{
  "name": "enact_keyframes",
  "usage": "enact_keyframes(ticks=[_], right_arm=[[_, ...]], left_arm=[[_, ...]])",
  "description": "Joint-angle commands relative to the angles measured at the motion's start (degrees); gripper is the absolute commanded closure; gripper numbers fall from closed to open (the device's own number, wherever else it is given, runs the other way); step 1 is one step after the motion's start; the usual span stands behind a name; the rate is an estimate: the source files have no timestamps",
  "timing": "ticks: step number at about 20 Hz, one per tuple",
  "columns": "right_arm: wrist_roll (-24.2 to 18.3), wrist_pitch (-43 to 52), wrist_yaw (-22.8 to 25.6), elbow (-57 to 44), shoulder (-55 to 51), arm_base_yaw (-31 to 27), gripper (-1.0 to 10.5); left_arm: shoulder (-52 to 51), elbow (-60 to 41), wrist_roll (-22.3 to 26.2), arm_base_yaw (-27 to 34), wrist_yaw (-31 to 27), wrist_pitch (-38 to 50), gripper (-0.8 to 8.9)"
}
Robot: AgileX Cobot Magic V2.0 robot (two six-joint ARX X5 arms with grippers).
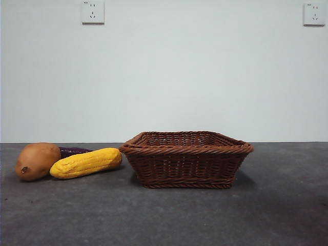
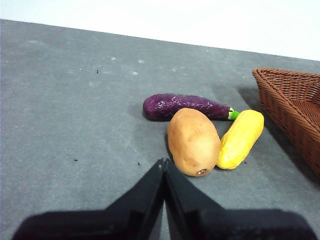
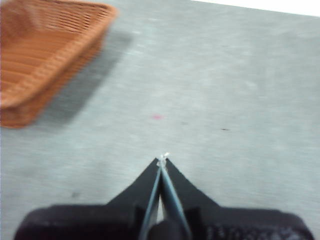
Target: Help me put the vegetables on the table into the basket
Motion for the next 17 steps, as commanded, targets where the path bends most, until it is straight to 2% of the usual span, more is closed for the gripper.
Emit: enact_keyframes(ticks=[1, 8, 9, 11, 15, 17], right_arm=[[-1.5, 0.1, 0.6, -0.2, -0.1, 0.0, 9.5], [-1.2, 0.9, 0.4, -0.2, -0.1, 0.1, 9.5], [0.2, 0.8, 0.0, -0.2, -0.1, 0.1, 9.5], [5.1, 0.9, -0.8, -0.2, -0.1, 0.1, 9.5], [18.6, 1.4, -1.0, -0.2, -0.1, 0.1, 9.5], [21.9, 3.6, -1.9, -0.2, -0.1, 0.1, 9.5]], left_arm=[[0.0, -0.5, -0.2, 0.2, 0.2, 0.3, 8.17], [0.0, -0.5, -0.1, 0.2, 0.2, -0.3, 8.17], [0.0, -0.5, -0.1, 0.2, 0.2, -0.3, 8.17], [0.0, -0.5, -0.1, 0.2, 0.2, -0.3, 8.17], [0.0, -0.5, -0.2, 0.2, 0.2, -0.2, 8.17], [0.0, -0.4, -0.7, 0.2, 2.5, -0.4, 8.19]])
